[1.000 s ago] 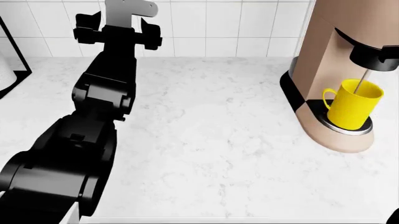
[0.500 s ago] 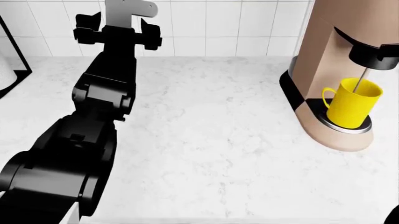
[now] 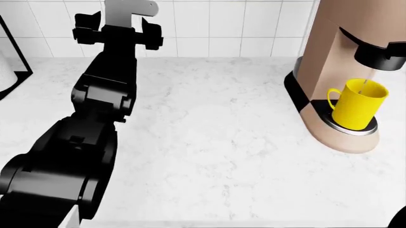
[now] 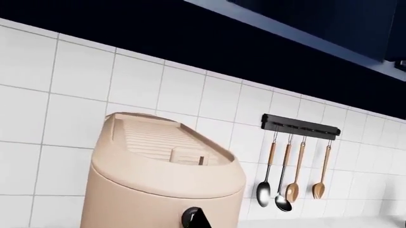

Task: Pick the mug from the cabinet, place it under the coffee machine dispenser, and press the start button.

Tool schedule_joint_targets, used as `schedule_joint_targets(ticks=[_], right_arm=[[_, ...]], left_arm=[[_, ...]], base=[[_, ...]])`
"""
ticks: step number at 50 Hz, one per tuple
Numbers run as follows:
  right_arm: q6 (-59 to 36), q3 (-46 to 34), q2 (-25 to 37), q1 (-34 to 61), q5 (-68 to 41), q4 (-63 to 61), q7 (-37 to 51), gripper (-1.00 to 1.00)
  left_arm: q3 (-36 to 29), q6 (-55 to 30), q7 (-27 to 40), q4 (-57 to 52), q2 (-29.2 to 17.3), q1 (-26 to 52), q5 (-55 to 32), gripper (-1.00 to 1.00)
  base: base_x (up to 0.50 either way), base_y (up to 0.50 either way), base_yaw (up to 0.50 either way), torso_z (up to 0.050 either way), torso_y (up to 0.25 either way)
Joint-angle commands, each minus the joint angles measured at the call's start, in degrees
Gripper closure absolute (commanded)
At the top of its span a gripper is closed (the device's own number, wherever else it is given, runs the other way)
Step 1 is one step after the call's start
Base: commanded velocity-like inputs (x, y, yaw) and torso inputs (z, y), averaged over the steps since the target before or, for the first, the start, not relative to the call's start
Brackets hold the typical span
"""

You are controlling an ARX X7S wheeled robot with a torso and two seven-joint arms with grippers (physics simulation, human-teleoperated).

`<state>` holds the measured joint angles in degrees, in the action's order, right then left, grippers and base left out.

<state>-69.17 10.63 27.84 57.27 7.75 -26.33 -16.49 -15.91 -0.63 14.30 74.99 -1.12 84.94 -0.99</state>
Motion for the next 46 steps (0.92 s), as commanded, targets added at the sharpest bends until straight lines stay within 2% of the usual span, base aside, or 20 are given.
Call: schedule_joint_targets(ticks=[1,4,5,6,8,9,11,13,14,15,16,21,28,34,46], right_arm=[[-11.3,-0.1,-0.1,2.8,-1.1,-15.0,-2.4,1.0],[-20.6,-2.9,0.3,6.8,-1.4,-24.4,-3.3,1.0],[-20.8,-3.7,-0.5,7.0,0.5,-25.7,-4.7,1.0],[-20.8,-5.5,-2.1,7.5,6.2,-26.7,-9.1,1.0],[-20.8,-15.8,-9.5,11.4,23.3,-25.1,-26.2,1.0],[-20.8,-19.7,-12.7,14.3,31.9,-22.5,-34.8,1.0],[-19.5,-22.3,-17.0,18.1,49.1,-19.5,-52.0,1.0],[-14.0,-19.9,-22.3,18.8,66.3,-19.5,-69.2,1.0],[-9.9,-17.6,-25.9,18.3,74.9,-20.1,-73.5,1.0],[-8.1,-17.0,-27.7,18.1,83.5,-20.5,-73.5,-1.0],[-9.2,-18.7,-27.8,17.8,87.1,-20.8,-73.5,-1.0],[-13.0,-24.1,-27.8,17.6,88.8,-21.7,-73.5,-1.0],[-16.6,-27.6,-27.8,15.4,90.4,-22.9,-73.5,-1.0],[-19.5,-30.4,-27.8,13.5,90.3,-23.1,-73.5,-1.0],[-19.9,-30.2,-27.8,13.4,90.0,-22.9,-73.5,-1.0]], left_arm=[[0.7,1.2,-1.5,0.0,-1.1,0.9,-0.2,-1.0],[1.1,1.7,-2.6,0.0,-1.7,1.6,-0.4,-1.0],[1.2,1.9,-3.1,0.0,-1.8,1.8,-0.5,-1.0],[1.3,2.3,-3.7,-0.1,-2.0,2.1,-0.7,-1.0],[1.5,2.5,-5.5,-1.4,-2.3,2.2,-1.2,-1.0],[1.5,-1.9,-6.1,-9.5,-3.2,-0.6,-1.6,-1.0],[1.9,-15.7,-7.3,-26.7,-6.0,-9.1,-3.3,-1.0],[2.5,-24.2,-8.1,-43.9,-7.9,-14.2,-5.2,-1.0],[2.7,-27.5,-8.6,-52.5,-8.7,-16.2,-6.2,-1.0],[2.9,-30.0,-8.9,-60.8,-9.4,-17.7,-6.9,-1.0],[3.2,-32.9,-9.3,-65.9,-10.0,-19.1,-8.0,-1.0],[7.8,-47.8,-9.9,-89.0,-12.1,-24.2,-15.8,-1.0],[16.4,-63.3,-9.2,-109.1,-12.6,-25.7,-26.2,-1.0],[19.1,-67.0,-8.7,-113.1,-11.9,-25.0,-29.3,-1.0],[18.8,-66.2,-8.3,-113.1,-11.9,-25.6,-29.5,-1.0]], base=[[0.0,0.0,0.0,0.0,0.0],[0.0,0.0,0.0,0.0,0.0],[0.0,0.0,0.0,0.0,0.0],[0.0,0.0,0.0,0.0,0.0],[0.0,0.0,0.0,0.0,0.0],[0.0,0.0,0.0,0.0,0.0],[0.0,0.0,0.0,0.0,0.0],[0.0,0.0,0.0,0.0,0.0],[0.0,0.0,0.0,0.0,0.0],[0.0,0.0,0.0,0.0,0.0],[0.0,0.0,0.0,0.0,0.0],[0.0,0.0,0.0,0.0,0.0],[0.0,0.0,0.0,0.0,0.0],[0.0,0.0,0.0,0.0,0.0],[0.0,0.0,0.0,0.0,0.0]])
